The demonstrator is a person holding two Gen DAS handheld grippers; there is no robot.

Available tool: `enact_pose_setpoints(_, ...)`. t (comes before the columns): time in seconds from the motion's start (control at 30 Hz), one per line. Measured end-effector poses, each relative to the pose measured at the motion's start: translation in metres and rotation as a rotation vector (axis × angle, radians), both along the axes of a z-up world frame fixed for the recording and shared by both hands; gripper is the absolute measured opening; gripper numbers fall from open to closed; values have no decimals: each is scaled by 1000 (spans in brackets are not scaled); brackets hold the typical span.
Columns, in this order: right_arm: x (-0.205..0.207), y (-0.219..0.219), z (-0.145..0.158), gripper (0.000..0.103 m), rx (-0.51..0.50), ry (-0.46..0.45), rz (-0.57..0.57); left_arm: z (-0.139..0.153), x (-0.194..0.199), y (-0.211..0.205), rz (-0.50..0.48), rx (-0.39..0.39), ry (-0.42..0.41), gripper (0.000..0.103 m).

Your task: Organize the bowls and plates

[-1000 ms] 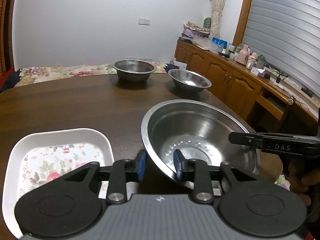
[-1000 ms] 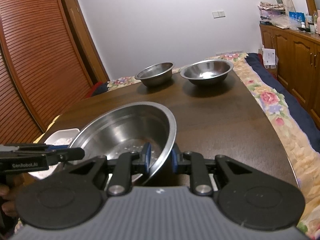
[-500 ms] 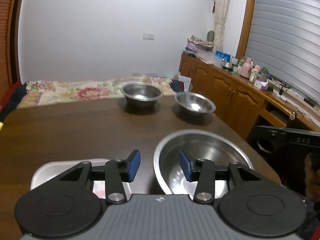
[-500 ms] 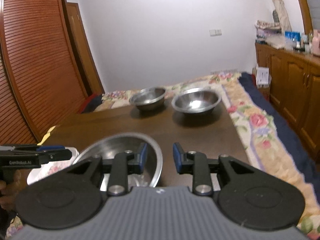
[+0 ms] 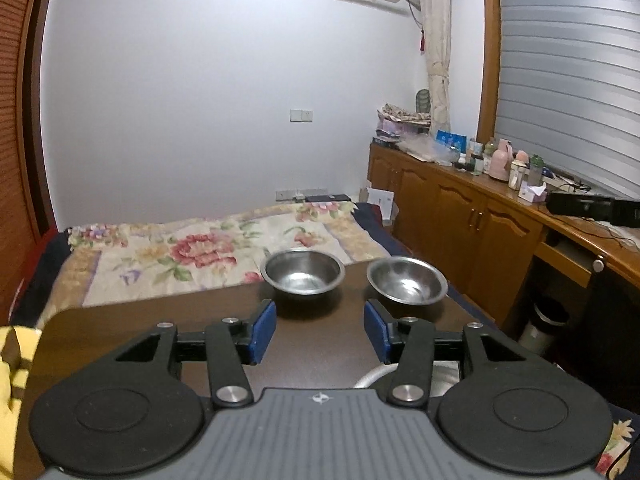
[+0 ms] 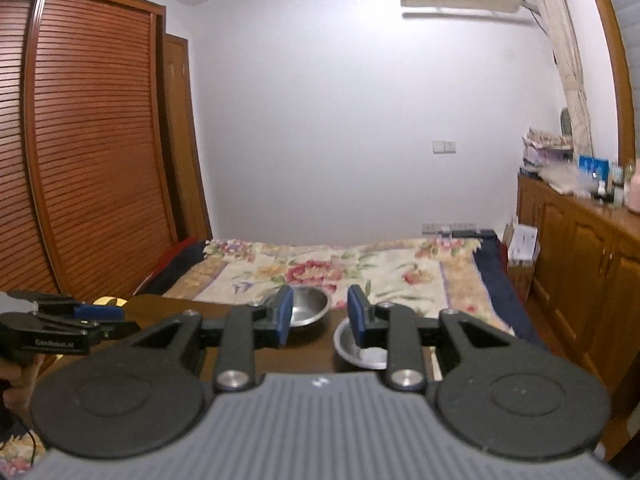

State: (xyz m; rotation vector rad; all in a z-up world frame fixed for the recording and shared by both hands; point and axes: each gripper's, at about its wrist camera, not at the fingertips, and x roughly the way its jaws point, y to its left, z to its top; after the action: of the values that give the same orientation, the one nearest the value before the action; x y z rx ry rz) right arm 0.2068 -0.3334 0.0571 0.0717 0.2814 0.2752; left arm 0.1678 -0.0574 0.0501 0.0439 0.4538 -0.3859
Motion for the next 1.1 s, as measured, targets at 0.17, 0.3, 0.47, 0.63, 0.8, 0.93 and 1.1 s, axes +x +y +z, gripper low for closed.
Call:
enact_pose_setpoints(0.17,26,-4,8,32,-12,14,28,8,20,-1,11,-8,5,53)
enact_pose_setpoints(0.3,49,0,8,34,-42,35,54,9,41,-7,19,16,8,53)
enact_pose_setpoints(0.47,90,3,0,38,-37,92,85,2,71,-15,29,32,34,54)
enact_pose_setpoints(0.63,128,10,-11,40,-39,140,106,-10,103,-26,13,47,55,57)
enact_pose_setpoints(0.8,168,21,-31,41,-52,195,126,-27,140,-32,17,68,91,57)
enact_pose_setpoints(0.93,200,29,-57,41,-41,258,137,-45,168,-34,19,86,126,57)
enact_pose_setpoints(1.1,228,37,-82,41,-20,327,144,-64,194,-36,21,93,165,57)
